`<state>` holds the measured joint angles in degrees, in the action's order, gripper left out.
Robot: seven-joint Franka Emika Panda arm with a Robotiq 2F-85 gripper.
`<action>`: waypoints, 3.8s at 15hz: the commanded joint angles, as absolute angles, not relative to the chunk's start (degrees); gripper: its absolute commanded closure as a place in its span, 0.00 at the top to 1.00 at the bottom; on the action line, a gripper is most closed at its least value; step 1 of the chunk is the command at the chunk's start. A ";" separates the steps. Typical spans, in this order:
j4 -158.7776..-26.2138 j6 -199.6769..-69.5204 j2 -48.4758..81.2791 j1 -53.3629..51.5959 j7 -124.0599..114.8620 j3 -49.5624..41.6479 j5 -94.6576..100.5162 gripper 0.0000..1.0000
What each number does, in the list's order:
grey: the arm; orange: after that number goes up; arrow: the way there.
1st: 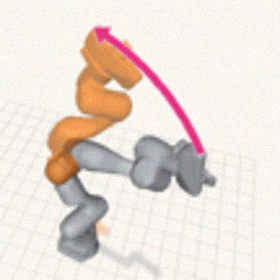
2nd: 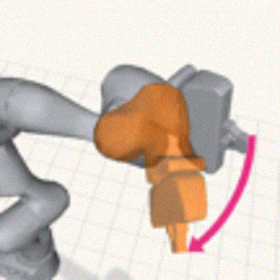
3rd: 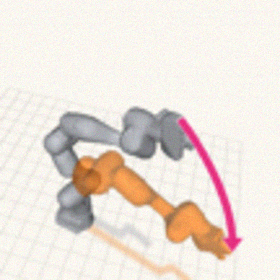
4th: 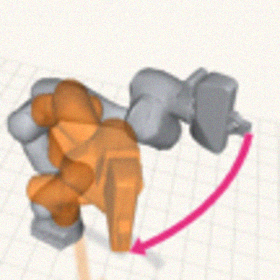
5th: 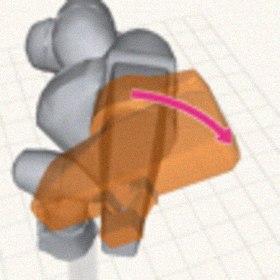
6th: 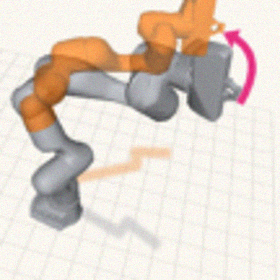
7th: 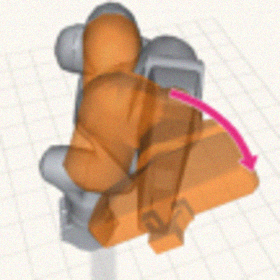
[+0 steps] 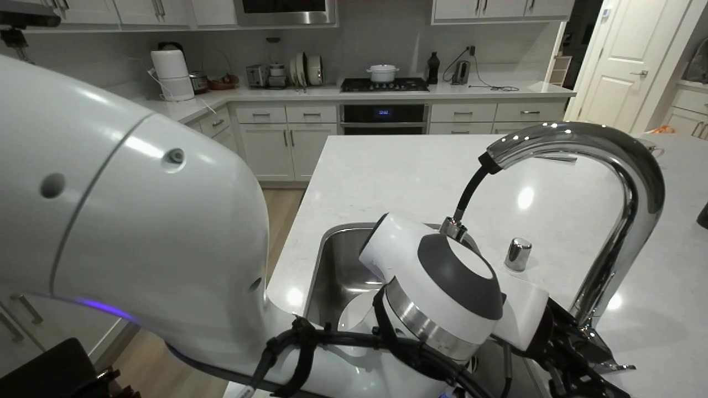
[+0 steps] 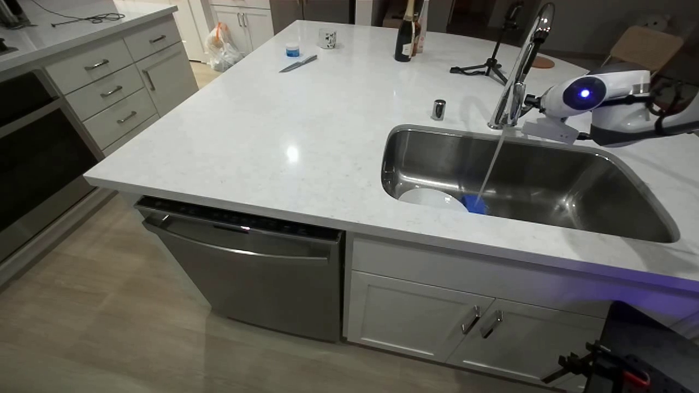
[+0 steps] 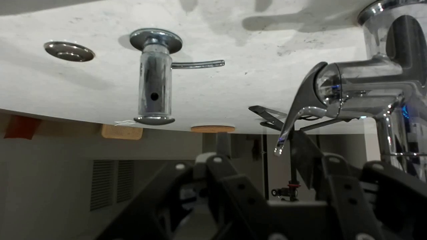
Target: Close the tap
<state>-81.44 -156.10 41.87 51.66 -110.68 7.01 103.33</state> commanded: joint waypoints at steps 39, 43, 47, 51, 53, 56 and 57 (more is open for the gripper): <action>-48.74 -146.28 55.23 50.91 -72.34 2.64 69.35 1.00; -51.45 -148.51 54.40 50.64 -77.07 1.71 70.66 1.00; -51.46 -148.52 54.68 50.61 -77.08 1.71 70.66 1.00; -51.46 -148.52 54.68 50.61 -77.08 1.71 70.66 1.00; -51.46 -148.52 54.68 50.61 -77.08 1.71 70.66 1.00; -51.46 -148.52 54.68 50.61 -77.08 1.71 70.66 1.00; -51.46 -148.52 54.68 50.61 -77.08 1.71 70.66 1.00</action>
